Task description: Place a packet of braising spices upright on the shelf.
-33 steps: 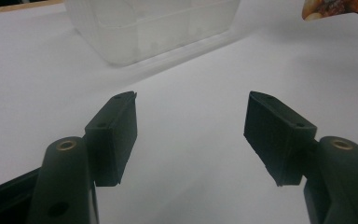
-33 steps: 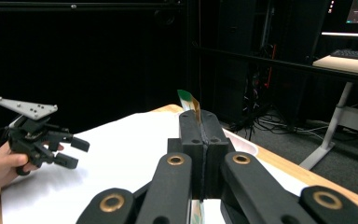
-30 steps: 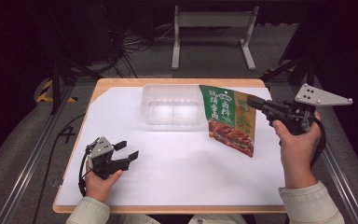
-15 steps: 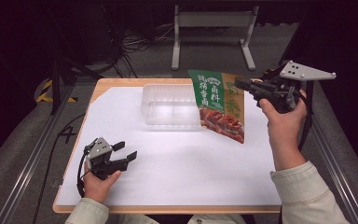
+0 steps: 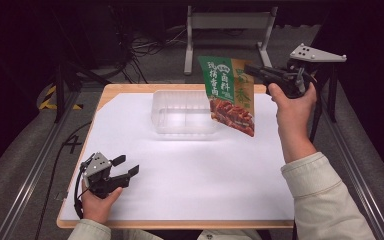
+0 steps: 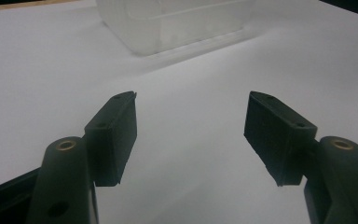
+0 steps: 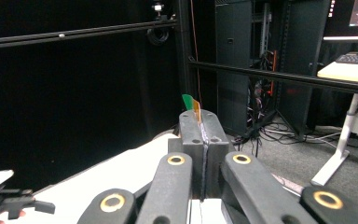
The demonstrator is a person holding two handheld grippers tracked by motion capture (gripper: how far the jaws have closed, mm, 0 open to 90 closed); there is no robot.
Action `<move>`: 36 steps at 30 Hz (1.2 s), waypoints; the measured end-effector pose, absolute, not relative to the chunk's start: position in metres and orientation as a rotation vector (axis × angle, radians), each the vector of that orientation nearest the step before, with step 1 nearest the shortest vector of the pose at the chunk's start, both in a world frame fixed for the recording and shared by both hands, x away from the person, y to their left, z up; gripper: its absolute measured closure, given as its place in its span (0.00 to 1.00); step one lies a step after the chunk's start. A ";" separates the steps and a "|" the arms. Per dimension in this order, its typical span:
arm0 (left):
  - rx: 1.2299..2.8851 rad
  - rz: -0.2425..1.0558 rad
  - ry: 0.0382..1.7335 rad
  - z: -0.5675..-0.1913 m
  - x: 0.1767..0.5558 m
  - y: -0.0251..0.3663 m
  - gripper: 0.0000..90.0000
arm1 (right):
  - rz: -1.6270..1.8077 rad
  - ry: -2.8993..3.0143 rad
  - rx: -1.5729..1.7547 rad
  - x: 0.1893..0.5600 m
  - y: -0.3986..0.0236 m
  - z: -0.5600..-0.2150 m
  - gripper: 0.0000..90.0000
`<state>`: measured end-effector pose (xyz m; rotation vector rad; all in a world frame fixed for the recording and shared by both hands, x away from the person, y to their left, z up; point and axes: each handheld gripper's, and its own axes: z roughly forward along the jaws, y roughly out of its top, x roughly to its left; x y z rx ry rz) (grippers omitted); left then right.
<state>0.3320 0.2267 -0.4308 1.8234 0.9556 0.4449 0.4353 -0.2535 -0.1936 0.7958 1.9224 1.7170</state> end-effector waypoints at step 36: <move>1.811 0.417 0.926 -0.431 0.330 0.228 0.39 | 1.635 1.868 0.850 0.513 -0.166 -0.201 1.00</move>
